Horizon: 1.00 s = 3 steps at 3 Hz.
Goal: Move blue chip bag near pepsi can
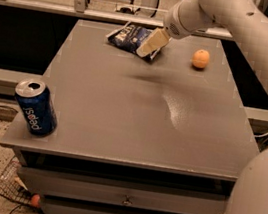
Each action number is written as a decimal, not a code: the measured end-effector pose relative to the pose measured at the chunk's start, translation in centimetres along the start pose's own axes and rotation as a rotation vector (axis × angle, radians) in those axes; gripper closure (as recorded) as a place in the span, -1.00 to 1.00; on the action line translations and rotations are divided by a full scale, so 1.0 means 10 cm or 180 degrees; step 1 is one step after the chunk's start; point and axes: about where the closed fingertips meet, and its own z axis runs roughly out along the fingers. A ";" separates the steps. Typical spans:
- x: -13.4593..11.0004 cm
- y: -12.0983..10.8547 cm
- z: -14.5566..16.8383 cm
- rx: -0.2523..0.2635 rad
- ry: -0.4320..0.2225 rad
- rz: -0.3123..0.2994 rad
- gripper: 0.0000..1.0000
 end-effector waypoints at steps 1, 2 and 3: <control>0.00 -0.07 0.27 -0.0091 -0.0117 0.0077 -1.00; 0.03 -0.13 0.53 -0.0212 -0.0251 0.0190 -1.00; 0.06 -0.15 0.75 -0.0340 -0.0349 0.0311 -1.00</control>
Offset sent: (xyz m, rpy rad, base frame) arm 0.0717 0.0170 -0.0452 0.1965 0.0568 0.0518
